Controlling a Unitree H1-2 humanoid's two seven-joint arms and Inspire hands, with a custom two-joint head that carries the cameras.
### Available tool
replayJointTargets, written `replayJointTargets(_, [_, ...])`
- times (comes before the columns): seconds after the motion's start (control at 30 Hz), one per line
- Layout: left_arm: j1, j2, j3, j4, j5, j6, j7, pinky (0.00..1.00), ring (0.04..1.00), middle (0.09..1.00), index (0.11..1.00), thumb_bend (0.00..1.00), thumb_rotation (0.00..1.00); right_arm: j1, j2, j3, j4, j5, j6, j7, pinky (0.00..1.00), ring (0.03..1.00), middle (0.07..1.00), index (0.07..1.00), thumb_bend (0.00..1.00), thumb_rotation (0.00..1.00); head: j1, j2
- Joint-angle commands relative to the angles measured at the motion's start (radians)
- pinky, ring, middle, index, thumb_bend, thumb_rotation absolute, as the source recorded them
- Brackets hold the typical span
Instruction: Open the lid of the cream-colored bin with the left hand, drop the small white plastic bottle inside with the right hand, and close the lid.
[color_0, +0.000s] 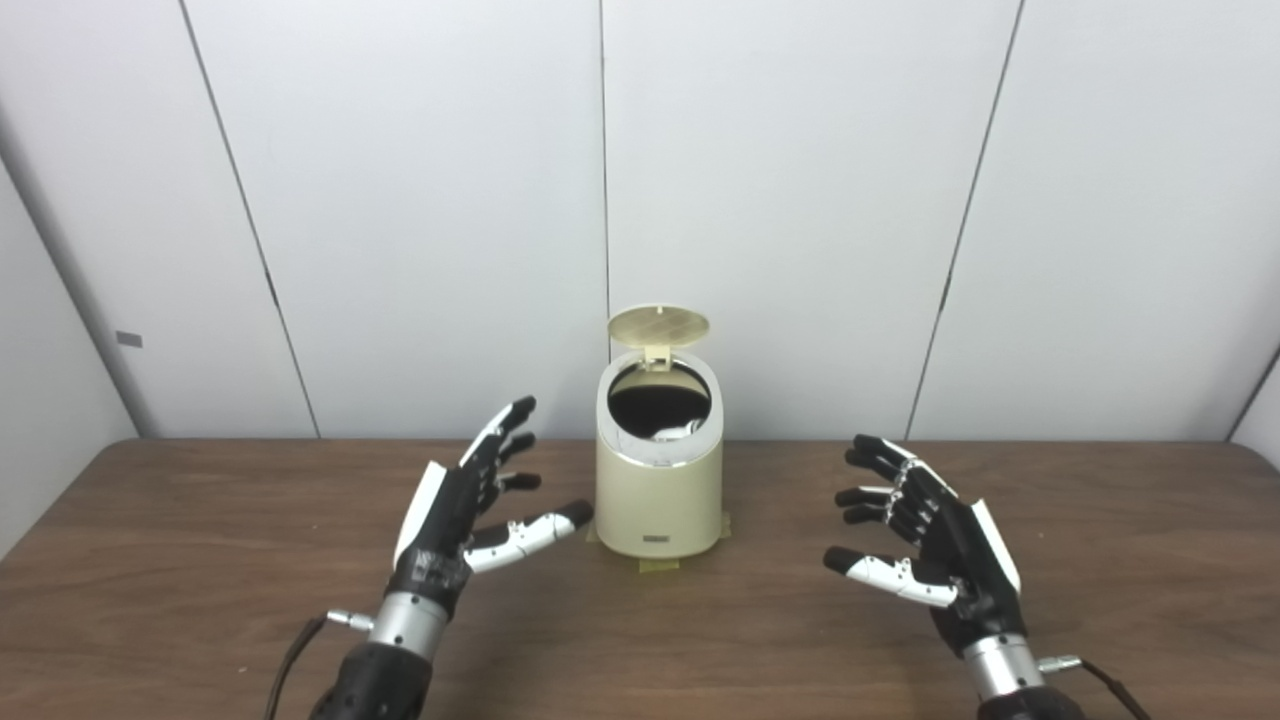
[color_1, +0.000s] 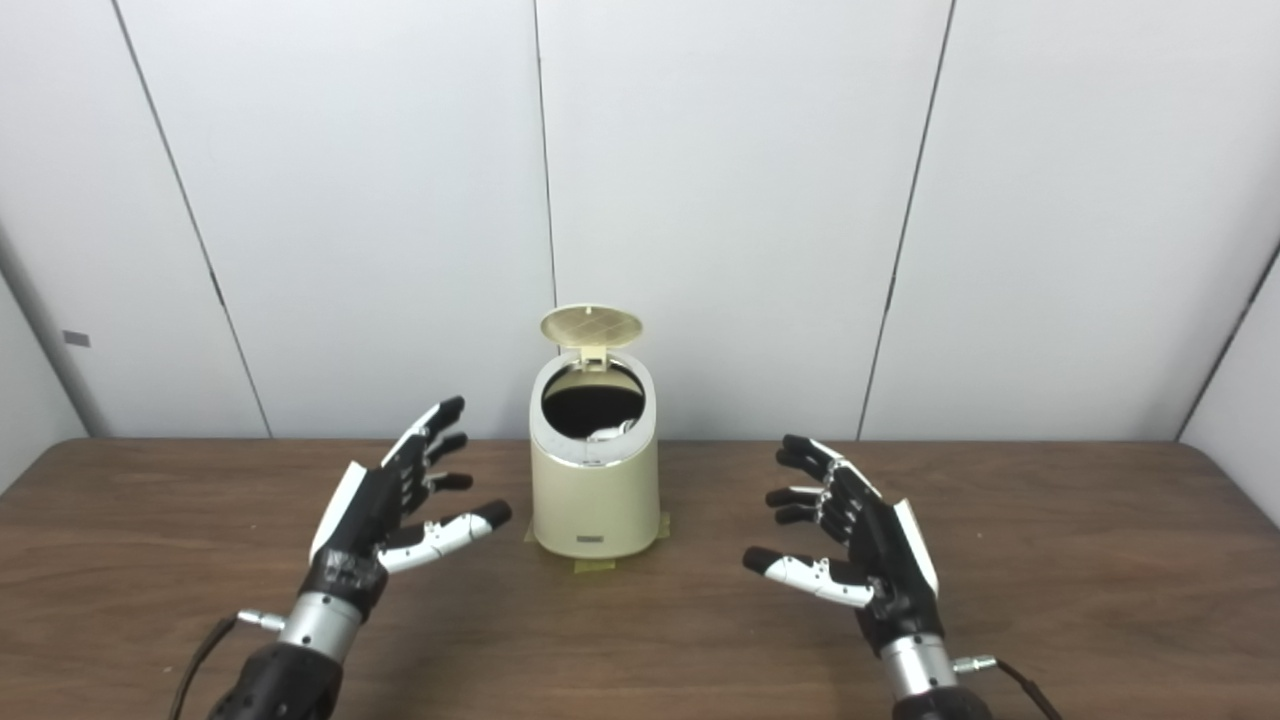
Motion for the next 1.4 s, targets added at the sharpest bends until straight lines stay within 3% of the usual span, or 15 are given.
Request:
replayJointTargets(0.0, [-0.094, 0.005, -0.004, -0.034, 0.013, 0.0, 0.007, 0.93, 0.995, 0.999, 0.999, 0.96, 0.33, -0.009, 0.016, 0.001, -0.064, 0.009, 0.006, -0.009, 0.56, 0.66, 0.794, 0.79, 0.86, 0.25, 0.003, 0.0])
replayJointTargets(0.07, [-0.135, 0.017, -0.013, -0.021, 0.022, 0.013, 0.001, 0.98, 0.999, 1.0, 1.0, 0.99, 0.34, 0.0, 0.032, 0.001, -0.087, 0.009, 0.039, -0.014, 0.58, 0.677, 0.796, 0.788, 0.89, 0.27, 0.004, -0.001])
replayJointTargets(0.23, [-0.229, 0.047, -0.03, 0.021, 0.038, 0.045, -0.019, 1.0, 1.0, 1.0, 1.0, 1.0, 0.33, 0.006, 0.049, 0.001, -0.11, -0.004, 0.06, -0.017, 0.59, 0.677, 0.799, 0.793, 0.9, 0.3, -0.003, -0.001])
replayJointTargets(0.4, [-0.332, 0.084, -0.074, 0.096, 0.099, 0.063, -0.042, 0.99, 1.0, 1.0, 1.0, 1.0, 0.33, 0.008, 0.051, 0.009, -0.118, -0.006, 0.062, -0.015, 0.57, 0.656, 0.787, 0.787, 0.89, 0.29, -0.014, -0.003])
replayJointTargets(0.47, [-0.363, 0.099, -0.096, 0.124, 0.124, 0.063, -0.054, 0.92, 1.0, 1.0, 1.0, 1.0, 0.33, 0.009, 0.052, 0.012, -0.119, -0.006, 0.057, -0.013, 0.57, 0.645, 0.781, 0.786, 0.87, 0.28, -0.018, -0.005])
replayJointTargets(0.63, [-0.442, 0.124, -0.139, 0.208, 0.143, 0.061, -0.108, 0.88, 0.976, 0.989, 0.964, 1.0, 0.29, 0.008, 0.052, 0.016, -0.123, 0.0, 0.05, -0.011, 0.53, 0.617, 0.777, 0.784, 0.85, 0.27, -0.025, -0.005])
replayJointTargets(0.83, [-0.512, 0.155, -0.21, 0.268, 0.205, 0.041, -0.155, 0.94, 0.975, 0.948, 0.908, 0.96, 0.28, 0.009, 0.053, 0.018, -0.131, 0.006, 0.059, -0.008, 0.51, 0.608, 0.782, 0.79, 0.85, 0.27, -0.032, -0.007])
replayJointTargets(1.13, [-0.541, 0.167, -0.276, 0.292, 0.272, 0.018, -0.192, 0.77, 0.9, 0.879, 0.843, 0.98, 0.28, 0.012, 0.06, 0.022, -0.141, 0.002, 0.065, -0.011, 0.5, 0.611, 0.777, 0.788, 0.84, 0.27, -0.038, -0.006])
replayJointTargets(1.37, [-0.518, 0.168, -0.291, 0.26, 0.286, 0.015, -0.229, 0.77, 0.911, 0.865, 0.835, 1.0, 0.3, 0.012, 0.063, 0.025, -0.148, 0.0, 0.079, -0.012, 0.47, 0.598, 0.779, 0.79, 0.86, 0.28, -0.041, -0.003])
